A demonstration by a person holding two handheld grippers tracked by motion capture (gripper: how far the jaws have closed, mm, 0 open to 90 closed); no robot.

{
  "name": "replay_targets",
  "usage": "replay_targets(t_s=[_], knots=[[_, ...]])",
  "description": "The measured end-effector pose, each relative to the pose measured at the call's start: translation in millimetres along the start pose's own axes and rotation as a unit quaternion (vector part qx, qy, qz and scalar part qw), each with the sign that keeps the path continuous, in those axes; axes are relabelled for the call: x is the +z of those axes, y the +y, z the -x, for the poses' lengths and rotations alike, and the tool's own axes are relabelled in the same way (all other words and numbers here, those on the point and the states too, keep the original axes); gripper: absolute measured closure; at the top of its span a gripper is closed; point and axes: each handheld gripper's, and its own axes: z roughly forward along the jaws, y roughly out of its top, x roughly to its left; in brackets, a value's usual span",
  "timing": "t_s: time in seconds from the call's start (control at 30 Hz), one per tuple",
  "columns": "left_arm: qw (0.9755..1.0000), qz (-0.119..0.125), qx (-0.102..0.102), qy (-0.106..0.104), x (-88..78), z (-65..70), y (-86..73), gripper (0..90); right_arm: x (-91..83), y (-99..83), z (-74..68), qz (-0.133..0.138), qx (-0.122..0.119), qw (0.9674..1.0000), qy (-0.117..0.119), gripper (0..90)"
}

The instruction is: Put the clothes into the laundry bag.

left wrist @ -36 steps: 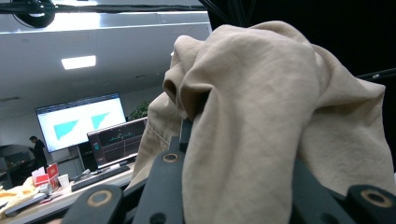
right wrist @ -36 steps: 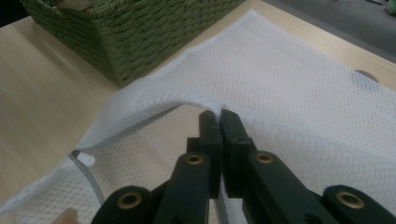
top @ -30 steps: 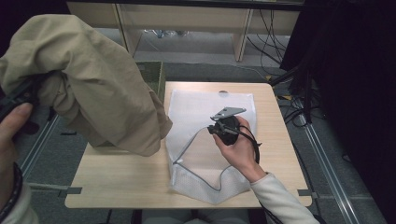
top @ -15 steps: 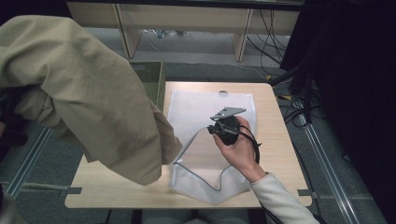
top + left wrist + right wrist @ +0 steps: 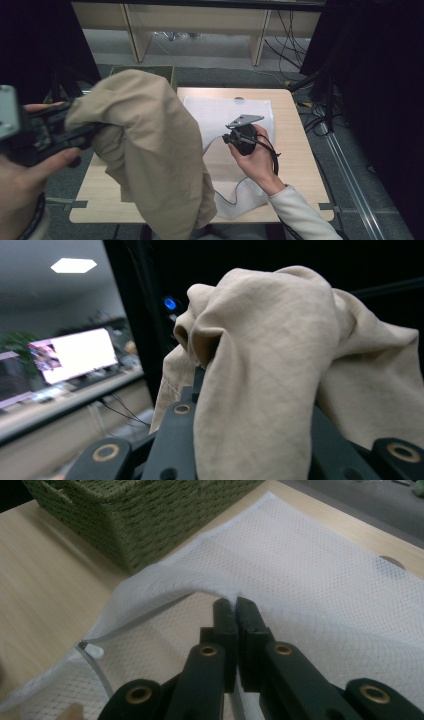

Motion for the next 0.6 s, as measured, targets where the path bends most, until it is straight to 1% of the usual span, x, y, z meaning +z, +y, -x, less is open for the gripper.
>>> replay_targets(t_s=[0.03,0.1,0.13,0.17,0.2,0.23,0.27,0.33,0.37,0.4,0.43,0.47,0.53,0.57,0.6], knots=[[0.9999,-0.004,-0.008,-0.007,6.5,-0.1,-5.3,76.6,-0.2,0.5,1.7,0.001,-0.013,0.9999,-0.001,89.9],[0.9993,-0.016,-0.021,-0.025,20.0,-0.3,-17.1,76.5,-0.6,0.5,2.0,0.0,-0.013,0.9999,0.0,89.9],[0.9988,-0.028,-0.025,-0.033,26.0,-0.9,-23.1,76.5,-0.6,0.5,2.3,0.0,-0.014,0.9999,0.001,89.9],[0.9979,-0.037,-0.034,-0.042,34.2,-1.3,-31.0,76.5,-0.6,0.4,2.7,0.002,-0.015,0.9999,0.0,89.9],[0.9973,-0.042,-0.041,-0.045,39.1,-1.6,-35.9,76.5,-0.9,0.2,1.8,0.001,-0.004,1.0,0.001,89.9],[0.9961,-0.051,-0.051,-0.051,46.6,-2.7,-44.2,76.5,-1.3,0.1,1.1,0.0,0.006,1.0,-0.002,90.0],[0.995,-0.059,-0.059,-0.055,52.6,-3.8,-51.0,76.5,-1.1,0.2,2.9,0.001,-0.006,1.0,0.001,89.9],[0.9928,-0.075,-0.071,-0.06,63.1,-5.3,-63.5,76.5,-1.8,0.4,2.1,0.0,0.003,1.0,0.0,90.0],[0.9913,-0.086,-0.075,-0.064,70.4,-6.4,-72.4,76.5,-1.8,0.4,2.3,0.001,0.003,1.0,0.0,90.0],[0.9901,-0.094,-0.081,-0.067,74.6,-7.2,-78.1,76.4,-1.7,0.4,3.1,0.001,0.002,1.0,0.0,90.0],[0.9882,-0.105,-0.087,-0.071,80.1,-8.2,-85.5,76.4,-1.6,0.1,2.6,0.0,0.008,1.0,0.001,90.0],[0.9859,-0.117,-0.095,-0.073,86.6,-9.0,-94.8,76.4,-1.3,0.4,3.7,0.003,0.003,1.0,-0.001,90.0],[0.9835,-0.132,-0.101,-0.071,94.6,-10.4,-106.3,76.4,-1.8,0.6,5.6,0.006,-0.002,1.0,-0.001,90.0],[0.9821,-0.142,-0.102,-0.07,99.6,-11.6,-113.7,76.4,-3.2,0.9,4.1,0.002,0.018,0.9998,-0.002,90.0],[0.9814,-0.148,-0.101,-0.069,102.3,-12.0,-117.7,76.4,-3.3,0.8,5.4,0.004,0.01,0.9999,-0.003,90.0]])
